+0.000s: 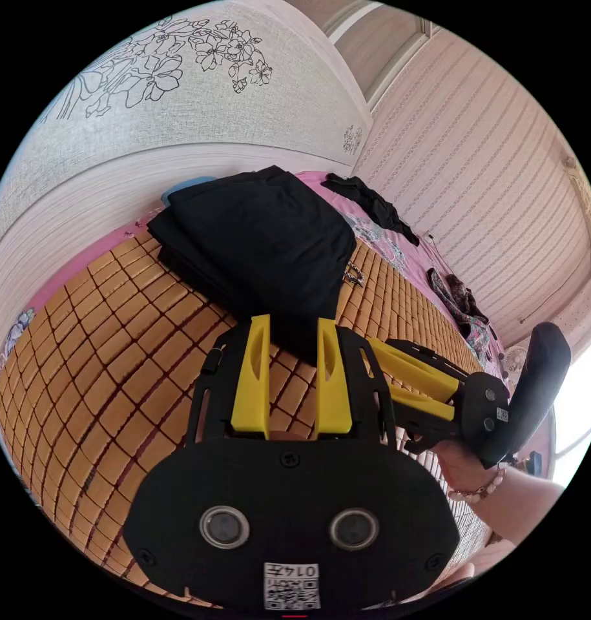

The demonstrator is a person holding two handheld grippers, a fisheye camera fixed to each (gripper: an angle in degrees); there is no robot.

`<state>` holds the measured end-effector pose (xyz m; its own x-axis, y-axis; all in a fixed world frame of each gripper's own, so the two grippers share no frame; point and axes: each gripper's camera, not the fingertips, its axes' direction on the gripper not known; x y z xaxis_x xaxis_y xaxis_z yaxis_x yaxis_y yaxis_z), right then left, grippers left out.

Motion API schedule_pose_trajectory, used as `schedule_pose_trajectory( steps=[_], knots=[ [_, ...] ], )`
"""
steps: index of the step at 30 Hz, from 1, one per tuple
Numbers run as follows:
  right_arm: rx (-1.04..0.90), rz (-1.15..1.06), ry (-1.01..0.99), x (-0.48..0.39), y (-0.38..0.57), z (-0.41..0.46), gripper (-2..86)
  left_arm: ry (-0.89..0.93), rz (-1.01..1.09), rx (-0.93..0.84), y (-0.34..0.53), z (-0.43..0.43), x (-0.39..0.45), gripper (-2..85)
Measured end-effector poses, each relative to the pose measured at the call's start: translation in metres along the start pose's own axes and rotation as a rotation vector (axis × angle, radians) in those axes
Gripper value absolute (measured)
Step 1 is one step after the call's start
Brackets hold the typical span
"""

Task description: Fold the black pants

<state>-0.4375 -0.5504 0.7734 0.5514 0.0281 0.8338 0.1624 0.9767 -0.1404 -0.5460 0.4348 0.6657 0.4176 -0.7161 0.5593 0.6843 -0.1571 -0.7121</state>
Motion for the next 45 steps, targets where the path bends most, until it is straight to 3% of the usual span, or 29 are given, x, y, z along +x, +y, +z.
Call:
schedule_pose_trajectory(
  steps=[2,6,8,14,18,23,28,39,45],
  knots=[
    [-0.066,-0.062,0.045,-0.009,-0.009,0.020,7.6,-0.013,-0.029,-0.026,-0.008,0.003,0.001,4.7],
    [-0.103,-0.083,0.056,-0.010,-0.010,0.008,4.4,-0.023,0.122,-0.022,-0.002,-0.026,0.027,1.5],
    [-0.023,-0.039,-0.032,0.001,0.002,-0.026,2.3,-0.019,0.153,0.012,0.005,-0.050,0.040,1.2],
    [0.136,-0.024,-0.051,-0.006,0.072,-0.171,0.6,0.243,0.230,0.122,0.050,-0.163,0.112,0.2],
    [0.097,0.056,-0.050,-0.049,0.194,-0.242,0.5,0.461,0.309,-0.015,0.186,-0.213,0.166,0.0],
    [-0.119,0.313,-0.049,-0.142,0.382,-0.289,0.4,0.547,0.322,-0.320,0.386,-0.221,0.211,-0.1],
    [-0.108,0.484,-0.048,-0.181,0.451,-0.342,0.5,0.595,0.281,-0.456,0.502,-0.269,0.245,-0.1],
    [0.230,0.655,0.025,-0.145,0.488,-0.463,0.9,0.565,0.378,-0.268,0.506,-0.372,0.279,-0.2],
    [0.487,0.678,0.270,-0.108,0.507,-0.573,1.4,0.691,0.499,-0.096,0.462,-0.409,0.380,1.7]
  ],
)
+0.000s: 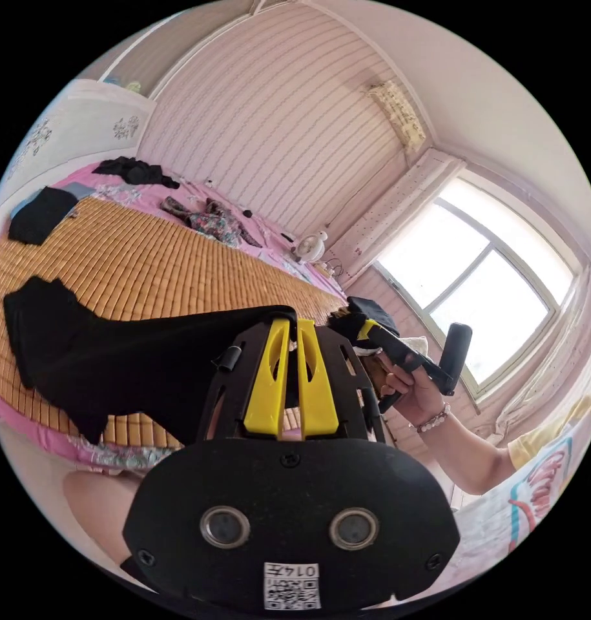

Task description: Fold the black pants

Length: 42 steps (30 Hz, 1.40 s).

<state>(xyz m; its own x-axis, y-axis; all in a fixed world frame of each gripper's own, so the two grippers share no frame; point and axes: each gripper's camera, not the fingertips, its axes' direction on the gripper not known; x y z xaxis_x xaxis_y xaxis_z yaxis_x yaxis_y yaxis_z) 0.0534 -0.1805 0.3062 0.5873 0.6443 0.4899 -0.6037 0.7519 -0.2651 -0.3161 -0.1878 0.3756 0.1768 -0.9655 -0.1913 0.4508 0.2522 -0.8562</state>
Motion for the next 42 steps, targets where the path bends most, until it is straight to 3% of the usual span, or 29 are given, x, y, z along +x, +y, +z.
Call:
schedule_pose_trajectory(
  steps=[3,5,7,10,12,16,20,23,25,28,29,36,42],
  knots=[
    [0.051,0.032,0.115,0.030,-0.015,-0.028,2.9,0.109,0.099,-0.061,-0.021,0.051,0.040,3.6],
    [-0.061,0.019,0.304,0.052,-0.007,-0.026,4.7,0.159,0.066,-0.142,-0.011,0.082,0.036,4.7],
    [-0.170,-0.007,0.422,0.062,0.009,-0.016,6.1,0.136,-0.009,-0.205,0.025,0.096,0.007,5.5],
    [-0.317,-0.084,0.426,0.059,0.037,0.011,8.3,0.011,-0.119,-0.221,0.076,0.072,-0.054,5.6],
    [-0.382,-0.138,0.381,0.047,0.047,0.037,8.5,-0.120,-0.232,-0.208,0.099,0.042,-0.099,5.7],
    [-0.473,-0.259,0.107,-0.007,0.047,0.124,8.8,-0.374,-0.525,-0.057,0.124,-0.030,-0.191,5.6],
    [-0.576,-0.404,-0.202,-0.087,0.034,0.225,9.6,-0.450,-0.687,-0.029,0.122,-0.042,-0.250,5.3],
    [-0.654,-0.510,-0.303,-0.141,0.025,0.285,10.9,-0.452,-0.724,0.014,0.112,-0.036,-0.277,5.1],
    [-0.655,-0.577,-0.321,-0.166,0.021,0.310,11.6,-0.550,-0.688,0.000,0.101,-0.027,-0.287,5.5],
    [-0.714,-0.644,-0.232,-0.183,0.028,0.350,12.9,-0.588,-0.673,-0.068,0.098,-0.010,-0.303,6.8],
    [-0.788,-0.638,-0.208,-0.182,0.032,0.364,11.4,-0.576,-0.679,-0.078,0.098,-0.007,-0.306,7.0],
    [-0.764,-0.545,-0.333,-0.158,0.002,0.362,3.3,-0.515,-0.674,-0.048,0.098,0.024,-0.316,8.5],
    [-0.653,-0.236,-0.413,-0.098,-0.047,0.342,2.2,-0.528,-0.607,-0.114,0.083,0.053,-0.314,7.9]
  ],
)
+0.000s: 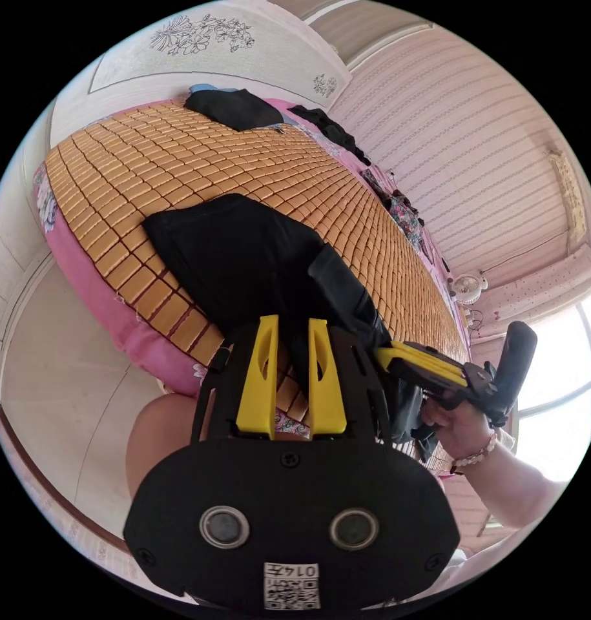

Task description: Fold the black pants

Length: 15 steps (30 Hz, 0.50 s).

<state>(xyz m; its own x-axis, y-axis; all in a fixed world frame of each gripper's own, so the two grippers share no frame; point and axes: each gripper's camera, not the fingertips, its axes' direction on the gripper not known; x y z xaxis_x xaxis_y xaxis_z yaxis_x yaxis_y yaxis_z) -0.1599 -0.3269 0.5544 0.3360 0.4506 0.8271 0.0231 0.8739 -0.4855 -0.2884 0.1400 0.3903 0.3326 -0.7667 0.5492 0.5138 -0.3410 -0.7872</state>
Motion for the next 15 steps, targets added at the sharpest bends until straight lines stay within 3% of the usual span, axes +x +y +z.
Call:
schedule_pose_trajectory(
  steps=[2,5,10,15],
  knots=[
    [0.139,0.273,0.018,0.044,0.011,-0.033,2.4,0.011,0.033,-0.052,-0.004,0.015,0.003,6.5],
    [0.265,0.502,0.117,0.086,0.035,-0.066,4.5,0.021,0.054,-0.067,-0.005,0.025,0.007,4.2],
    [0.295,0.376,0.181,0.081,0.026,-0.086,12.2,0.082,0.022,-0.059,0.001,0.032,0.007,1.0],
    [0.282,0.338,-0.026,0.076,-0.010,-0.082,16.9,0.100,0.009,-0.055,0.008,0.036,0.016,0.7]
  ],
)
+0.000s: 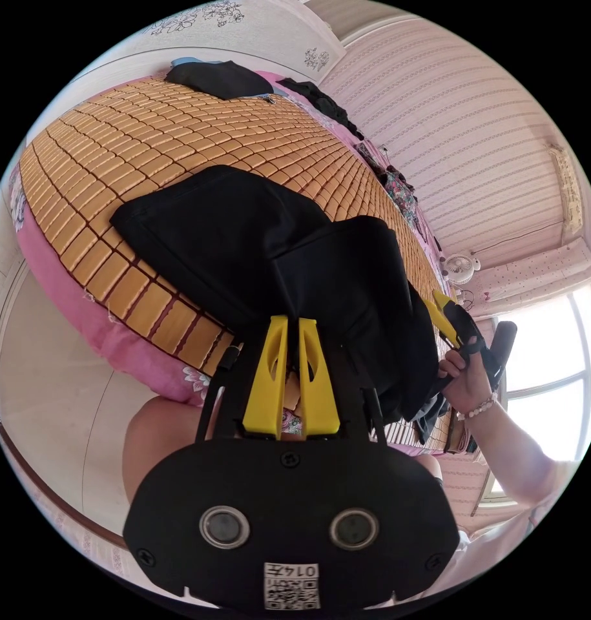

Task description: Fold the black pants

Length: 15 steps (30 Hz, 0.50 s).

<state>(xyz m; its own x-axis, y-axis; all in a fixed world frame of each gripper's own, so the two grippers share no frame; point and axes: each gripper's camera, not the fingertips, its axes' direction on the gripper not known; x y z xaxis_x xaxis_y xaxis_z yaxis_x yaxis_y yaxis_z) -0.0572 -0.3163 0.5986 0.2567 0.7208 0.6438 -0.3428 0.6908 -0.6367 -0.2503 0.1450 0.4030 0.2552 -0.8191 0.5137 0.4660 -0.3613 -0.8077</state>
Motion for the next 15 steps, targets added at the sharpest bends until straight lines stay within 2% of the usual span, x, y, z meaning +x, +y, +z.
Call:
schedule_pose_trajectory(
  steps=[2,5,7,9,11,13,15],
  knots=[
    [-0.018,-0.067,-0.044,-0.026,-0.012,0.007,16.9,0.005,-0.002,-0.003,0.003,0.002,0.004,0.5],
    [-0.113,-0.067,0.195,-0.047,-0.016,0.020,17.0,0.004,0.002,-0.004,0.009,0.003,0.012,0.4],
    [-0.055,-0.078,0.245,-0.056,-0.011,0.009,17.0,-0.005,0.008,-0.006,0.015,0.004,0.020,0.3],
    [-0.013,-0.061,0.208,-0.060,-0.005,-0.001,13.9,-0.019,0.017,-0.008,0.020,0.004,0.028,0.2],
    [-0.148,0.028,0.111,-0.054,-0.008,0.001,9.8,-0.025,0.018,-0.003,0.027,0.004,0.034,0.1],
    [-0.185,0.068,0.024,-0.053,-0.010,-0.008,6.8,-0.045,0.039,0.002,0.037,-0.003,0.048,0.0],
    [-0.118,0.060,0.013,-0.059,-0.012,-0.036,3.7,-0.048,0.079,0.017,0.047,-0.021,0.067,-0.2]
  ],
)
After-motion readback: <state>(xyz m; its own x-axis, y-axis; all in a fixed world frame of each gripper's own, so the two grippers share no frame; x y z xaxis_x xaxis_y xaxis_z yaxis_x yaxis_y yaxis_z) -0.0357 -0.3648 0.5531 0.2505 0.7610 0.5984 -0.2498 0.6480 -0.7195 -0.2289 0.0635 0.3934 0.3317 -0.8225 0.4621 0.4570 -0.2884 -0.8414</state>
